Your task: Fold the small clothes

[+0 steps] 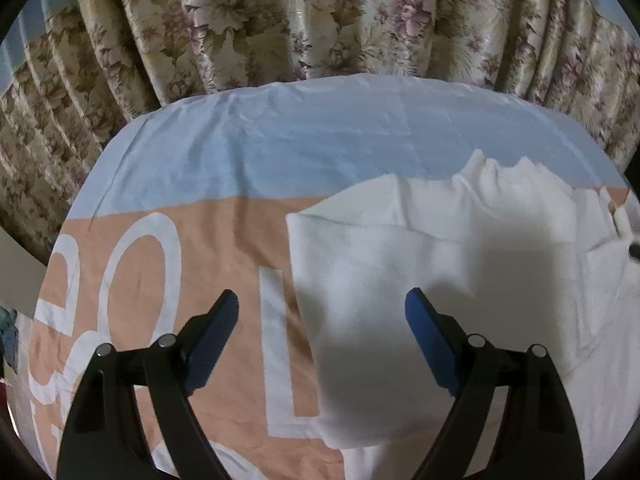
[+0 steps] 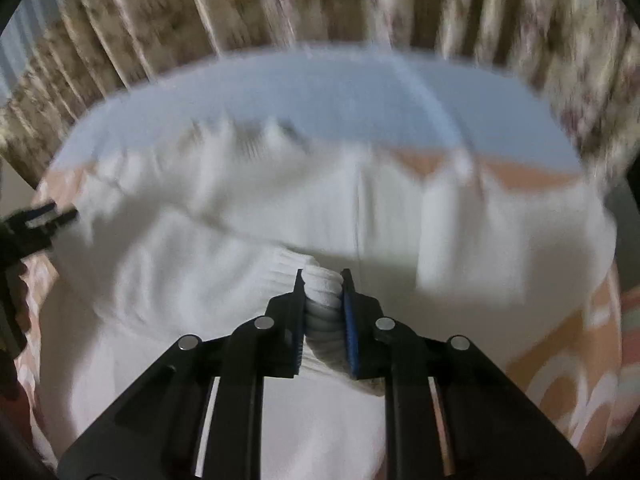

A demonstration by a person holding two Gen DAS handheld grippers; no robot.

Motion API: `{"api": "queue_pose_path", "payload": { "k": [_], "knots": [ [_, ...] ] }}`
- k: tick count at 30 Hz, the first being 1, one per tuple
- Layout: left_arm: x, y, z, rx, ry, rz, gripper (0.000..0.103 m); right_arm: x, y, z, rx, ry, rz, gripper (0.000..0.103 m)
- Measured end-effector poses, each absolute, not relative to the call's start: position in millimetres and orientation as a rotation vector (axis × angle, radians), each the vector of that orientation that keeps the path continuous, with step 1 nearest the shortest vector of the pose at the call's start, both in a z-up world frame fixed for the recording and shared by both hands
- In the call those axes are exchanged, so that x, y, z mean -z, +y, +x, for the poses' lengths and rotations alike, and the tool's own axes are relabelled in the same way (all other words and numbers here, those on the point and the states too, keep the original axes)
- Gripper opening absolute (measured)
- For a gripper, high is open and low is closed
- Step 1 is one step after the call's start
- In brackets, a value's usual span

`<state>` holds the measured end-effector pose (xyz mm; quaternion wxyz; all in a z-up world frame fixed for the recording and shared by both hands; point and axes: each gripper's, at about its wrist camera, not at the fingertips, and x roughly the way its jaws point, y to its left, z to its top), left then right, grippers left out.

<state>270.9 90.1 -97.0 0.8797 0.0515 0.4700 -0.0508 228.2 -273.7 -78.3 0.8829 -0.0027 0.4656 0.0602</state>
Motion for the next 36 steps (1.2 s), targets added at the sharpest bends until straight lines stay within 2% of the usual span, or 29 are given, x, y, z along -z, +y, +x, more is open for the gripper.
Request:
{"api": "queue_pose_path", "payload": {
  "k": [3, 8, 9, 12, 14, 15, 16, 19, 24, 27, 30, 32, 33, 34, 36],
  "knots": [
    [95, 93, 274, 0.096, 0.981, 0.094, 0.086, 70, -275, 249, -0.078, 0.881, -0.029, 0.017],
    [111, 87, 287, 0.121, 1.023, 0.128, 0.085, 119, -286, 278, -0.049, 1.083, -0.057, 0.021],
    [114, 84, 290, 0.142, 1.03, 0.134, 0.079, 121, -289, 274, -0.048, 1.079, -0.058, 0.025],
    [117, 85, 297, 0.237, 1.058, 0.057, 0.053, 118, -294, 268, -0.051, 1.077, -0.041, 0.026],
    [114, 85, 301, 0.26, 1.068, 0.041, 0.042, 117, -293, 266, -0.053, 1.075, -0.046, 0.027],
    [113, 84, 302, 0.27, 1.067, 0.042, 0.027, 117, -291, 266, -0.055, 1.073, -0.049, 0.026],
    [110, 84, 302, 0.277, 1.061, 0.047, 0.018, 116, -290, 265, -0.06, 1.069, -0.05, 0.025],
    [105, 90, 302, 0.284, 1.046, 0.049, 0.012, 110, -287, 264, -0.093, 1.044, -0.021, 0.02],
    [109, 136, 302, 0.27, 1.046, -0.096, 0.012, 97, -281, 267, -0.166, 1.024, 0.064, 0.019],
    [117, 157, 306, 0.311, 1.056, -0.198, 0.019, 106, -273, 275, -0.149, 1.051, 0.04, 0.019],
    [116, 154, 305, 0.309, 1.048, -0.176, 0.029, 119, -273, 282, -0.123, 1.084, 0.041, 0.021],
    [109, 146, 301, 0.278, 1.036, -0.107, 0.044, 118, -277, 284, -0.124, 1.074, 0.058, 0.029],
    [105, 142, 298, 0.249, 1.023, -0.065, 0.058, 114, -280, 281, -0.133, 1.056, 0.077, 0.038],
    [100, 141, 293, 0.234, 1.002, -0.038, 0.061, 107, -286, 275, -0.139, 1.028, 0.102, 0.048],
    [86, 134, 284, 0.264, 0.965, -0.028, 0.061, 99, -294, 266, -0.13, 0.998, 0.117, 0.049]
  ]
}}
